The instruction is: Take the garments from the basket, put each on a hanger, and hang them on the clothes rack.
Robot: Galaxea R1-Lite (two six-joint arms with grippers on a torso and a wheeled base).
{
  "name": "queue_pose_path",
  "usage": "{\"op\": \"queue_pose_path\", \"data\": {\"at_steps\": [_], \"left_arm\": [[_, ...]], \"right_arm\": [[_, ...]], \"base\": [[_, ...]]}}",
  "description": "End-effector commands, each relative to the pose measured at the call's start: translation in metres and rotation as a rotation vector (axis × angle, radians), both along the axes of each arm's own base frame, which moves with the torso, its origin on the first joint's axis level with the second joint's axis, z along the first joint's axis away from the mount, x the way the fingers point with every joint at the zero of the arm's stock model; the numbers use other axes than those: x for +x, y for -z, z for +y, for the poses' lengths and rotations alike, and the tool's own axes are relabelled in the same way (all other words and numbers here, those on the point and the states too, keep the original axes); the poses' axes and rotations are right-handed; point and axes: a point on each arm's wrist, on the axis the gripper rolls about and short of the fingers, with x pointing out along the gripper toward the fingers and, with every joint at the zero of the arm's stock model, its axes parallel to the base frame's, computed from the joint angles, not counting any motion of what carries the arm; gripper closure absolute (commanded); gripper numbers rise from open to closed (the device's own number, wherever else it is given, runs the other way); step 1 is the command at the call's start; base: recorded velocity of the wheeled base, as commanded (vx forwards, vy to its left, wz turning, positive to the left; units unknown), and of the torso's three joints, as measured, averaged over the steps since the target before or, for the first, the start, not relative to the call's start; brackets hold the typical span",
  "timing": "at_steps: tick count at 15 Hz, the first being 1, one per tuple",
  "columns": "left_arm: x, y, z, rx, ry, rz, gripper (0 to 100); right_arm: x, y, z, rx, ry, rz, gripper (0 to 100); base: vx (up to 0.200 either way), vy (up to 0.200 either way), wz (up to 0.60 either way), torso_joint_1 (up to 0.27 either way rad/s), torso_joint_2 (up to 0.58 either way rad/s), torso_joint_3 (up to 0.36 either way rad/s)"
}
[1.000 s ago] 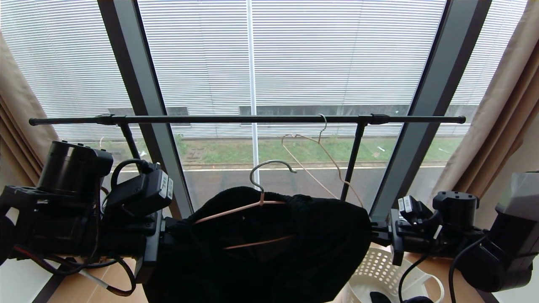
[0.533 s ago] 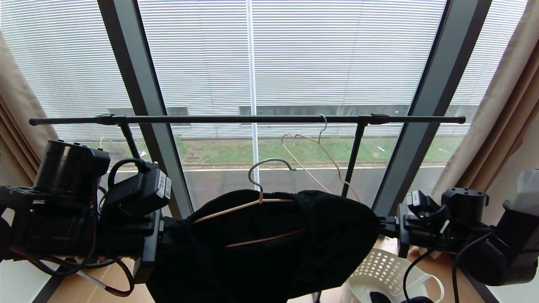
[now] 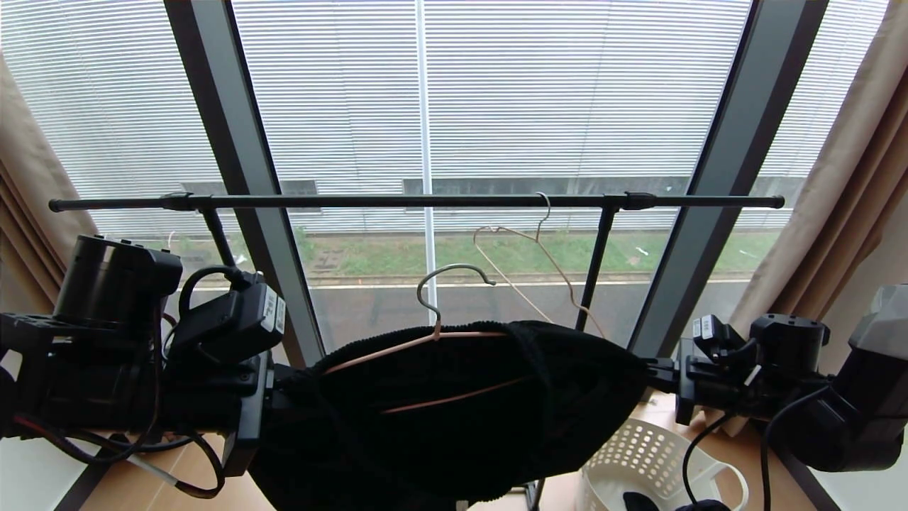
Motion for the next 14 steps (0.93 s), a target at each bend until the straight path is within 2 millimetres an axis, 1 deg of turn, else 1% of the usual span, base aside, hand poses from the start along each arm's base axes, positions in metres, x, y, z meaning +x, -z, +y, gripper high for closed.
{"op": "queue_pose_path", "data": {"at_steps": [1, 3, 6, 9, 11, 12, 14], "left_arm": [[0.001, 0.0, 0.001, 0.0, -0.003, -0.001, 100], [0.001, -0.001, 0.002, -0.001, -0.007, -0.003, 100], [0.001, -0.001, 0.002, -0.002, -0.01, -0.003, 100], [0.001, 0.0, 0.002, -0.007, -0.018, 0.013, 100], [0.001, 0.0, 0.002, -0.007, -0.019, 0.015, 100], [0.001, 0.0, 0.002, -0.007, -0.019, 0.015, 100], [0.001, 0.0, 0.002, -0.007, -0.023, 0.017, 100]], "right_arm": [[0.002, 0.002, -0.002, 0.0, 0.007, 0.002, 100], [0.003, 0.003, -0.006, 0.003, 0.02, 0.008, 100], [0.004, 0.005, -0.006, 0.005, 0.022, 0.013, 100], [-0.001, 0.005, -0.003, 0.006, 0.011, 0.024, 100], [-0.006, 0.0, 0.004, 0.005, -0.009, 0.02, 100], [-0.01, 0.0, 0.005, -0.002, -0.011, 0.011, 0], [-0.016, -0.008, 0.007, -0.021, -0.026, -0.031, 0]], "base": [[0.0, 0.0, 0.0, 0.0, 0.0, 0.0], [0.0, 0.0, 0.0, 0.0, 0.0, 0.0], [0.0, 0.0, 0.0, 0.0, 0.0, 0.0], [0.0, 0.0, 0.0, 0.0, 0.0, 0.0], [0.0, 0.0, 0.0, 0.0, 0.0, 0.0], [0.0, 0.0, 0.0, 0.0, 0.0, 0.0], [0.0, 0.0, 0.0, 0.0, 0.0, 0.0]]}}
